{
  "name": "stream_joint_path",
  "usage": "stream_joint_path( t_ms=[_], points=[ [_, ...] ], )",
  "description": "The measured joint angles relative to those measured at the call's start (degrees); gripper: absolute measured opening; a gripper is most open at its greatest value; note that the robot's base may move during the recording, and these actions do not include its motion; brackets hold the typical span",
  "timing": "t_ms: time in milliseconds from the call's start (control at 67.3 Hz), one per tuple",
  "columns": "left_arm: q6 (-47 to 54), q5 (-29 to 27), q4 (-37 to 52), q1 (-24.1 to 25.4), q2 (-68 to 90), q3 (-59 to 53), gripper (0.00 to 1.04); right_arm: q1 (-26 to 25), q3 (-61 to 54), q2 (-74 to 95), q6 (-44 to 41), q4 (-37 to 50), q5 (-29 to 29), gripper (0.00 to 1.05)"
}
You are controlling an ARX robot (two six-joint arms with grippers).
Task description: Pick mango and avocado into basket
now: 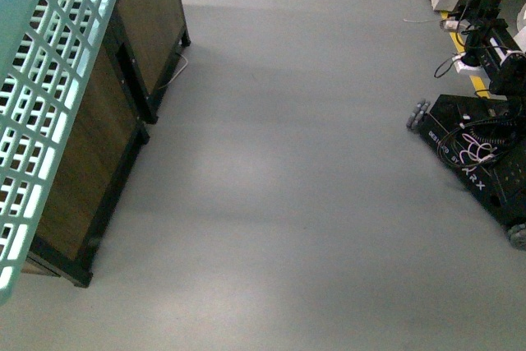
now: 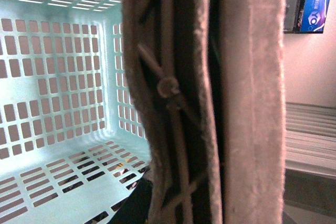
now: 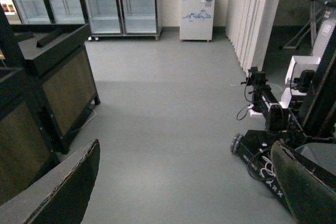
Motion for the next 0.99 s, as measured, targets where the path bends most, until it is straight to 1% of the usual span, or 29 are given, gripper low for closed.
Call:
stream_joint_path(
  t_ms=[178,371,995],
  points=[
    [-0.33,1.11,0.0,-0.42,0.04,0.04,0.14,0.0,0.0,-0.04,-0.02,0.0,0.13,0.96],
    [-0.17,-0.04,0.0,-0.37,0.0,0.04,0.14,0.0,0.0,-0.04,-0.02,0.0,0.09,0.96],
    [0.07,-0.04,-0.04,-0.33,0.04,0.07,0.14,0.0,0.0,-0.07,-0.02,0.0,-0.07,0.96]
  ],
)
